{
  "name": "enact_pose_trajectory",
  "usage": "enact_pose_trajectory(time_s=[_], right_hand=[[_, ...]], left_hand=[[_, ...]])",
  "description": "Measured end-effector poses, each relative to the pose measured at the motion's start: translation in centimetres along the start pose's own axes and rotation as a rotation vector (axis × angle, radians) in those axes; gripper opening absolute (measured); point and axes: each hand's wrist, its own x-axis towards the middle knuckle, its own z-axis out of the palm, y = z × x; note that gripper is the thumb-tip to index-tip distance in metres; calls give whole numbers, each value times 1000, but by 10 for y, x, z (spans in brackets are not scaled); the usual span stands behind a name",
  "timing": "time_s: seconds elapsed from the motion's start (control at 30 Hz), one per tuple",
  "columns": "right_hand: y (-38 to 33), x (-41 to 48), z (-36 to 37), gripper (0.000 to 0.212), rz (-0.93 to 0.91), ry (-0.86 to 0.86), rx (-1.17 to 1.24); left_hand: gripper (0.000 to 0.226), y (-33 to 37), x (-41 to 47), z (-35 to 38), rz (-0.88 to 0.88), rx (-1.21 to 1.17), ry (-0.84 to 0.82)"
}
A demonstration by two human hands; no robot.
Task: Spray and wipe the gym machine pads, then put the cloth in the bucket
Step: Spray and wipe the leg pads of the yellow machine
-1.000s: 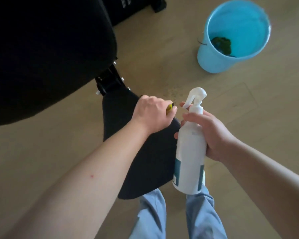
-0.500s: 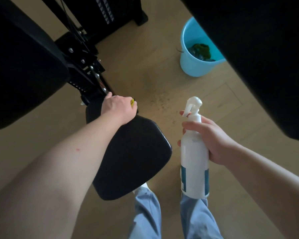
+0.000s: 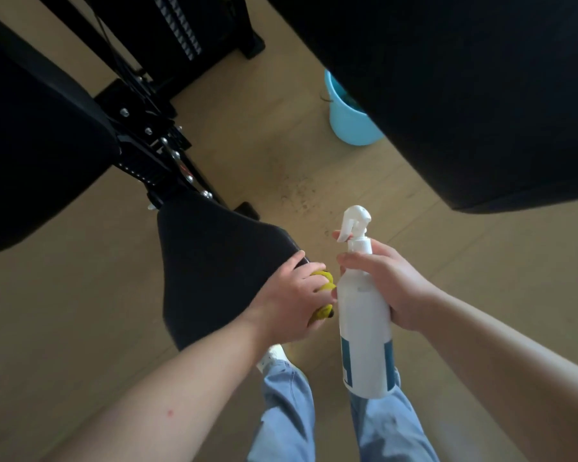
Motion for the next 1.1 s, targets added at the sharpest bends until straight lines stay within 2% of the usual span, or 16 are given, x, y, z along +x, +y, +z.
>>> enact_pose_trajectory(time_s=[0.07, 0.1, 0.2, 0.23, 0.3, 0.4, 0.6, 0.77, 0.87, 0.93, 1.1], right_hand=[[3, -1, -1, 35, -10, -5, -5], [4, -1, -3, 39, -11, 0, -8], [6, 2, -7, 48, -3, 14, -6], [7, 3, -8, 49, -4, 18, -3], [6, 3, -6, 42, -9, 21, 3], [5, 0, 1, 35, -11, 21, 26], [-1, -4, 18, 42, 4, -11, 63], [-2, -3, 42, 38, 31, -38, -125], [-1, -1, 54, 17, 41, -83, -211], [1, -2, 64, 21, 50, -114, -239], [9, -8, 87, 32, 75, -186, -278]], left_hand=[[30, -27, 7, -9, 86, 57, -14], [32, -39, 14, -14, 10, 76, 0], [45, -58, 29, -24, -454, -2, 68], [45, -56, 31, -24, -515, -22, 76], [35, -41, 29, -19, -489, -7, 101], [18, -9, 28, -6, -320, 24, 102], [33, 10, -10, 5, -125, 103, 30], [22, 24, -61, 12, -105, 182, 35], [32, 25, -97, 16, -113, 241, -11], [36, 30, -126, 21, -173, 253, -50], [32, 43, -174, 38, -328, 279, 10]])
